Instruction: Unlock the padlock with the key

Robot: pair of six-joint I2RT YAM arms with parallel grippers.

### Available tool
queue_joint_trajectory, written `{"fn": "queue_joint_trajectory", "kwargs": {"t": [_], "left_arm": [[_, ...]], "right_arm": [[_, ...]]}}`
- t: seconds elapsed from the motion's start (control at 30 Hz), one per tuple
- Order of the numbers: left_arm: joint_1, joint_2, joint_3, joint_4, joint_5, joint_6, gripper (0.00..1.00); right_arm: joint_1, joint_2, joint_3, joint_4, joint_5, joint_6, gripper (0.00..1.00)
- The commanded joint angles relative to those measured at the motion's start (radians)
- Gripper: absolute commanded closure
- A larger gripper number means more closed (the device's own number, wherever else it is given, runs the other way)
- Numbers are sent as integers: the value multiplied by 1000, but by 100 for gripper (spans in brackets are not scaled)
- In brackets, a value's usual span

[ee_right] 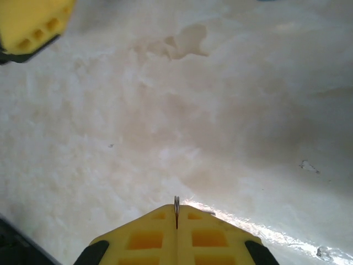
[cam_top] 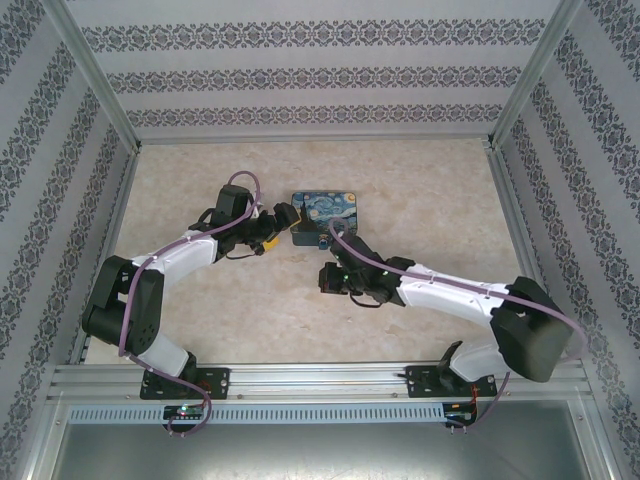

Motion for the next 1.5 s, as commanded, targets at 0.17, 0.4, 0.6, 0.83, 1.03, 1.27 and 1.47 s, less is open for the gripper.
{"fn": "queue_joint_trajectory", "kwargs": {"t": [0.17,0.4,0.6,0.83,1.03,1.27,1.47], "left_arm": [[-5,5,-13,-8,18,12,0],[-6,1,-16,-7,17,13,0],[-5,2,-13,-8,17,14,0],[-6,5,-10,-12,18,14,0],[-6,4,-7,-19,20,18,0],[-6,2,7,-33,16,26,0],[-6,5,7,-32,12,24,0]], "right_arm": [[28,185,-49,27,15,49,100],[28,196,-43,21,13,45,100],[31,147,-36,4,20,28,84],[33,70,13,-102,76,-27,52],[42,152,121,-207,77,-184,50],[45,250,203,-283,81,-388,52],[45,320,240,-307,68,-434,56]]}}
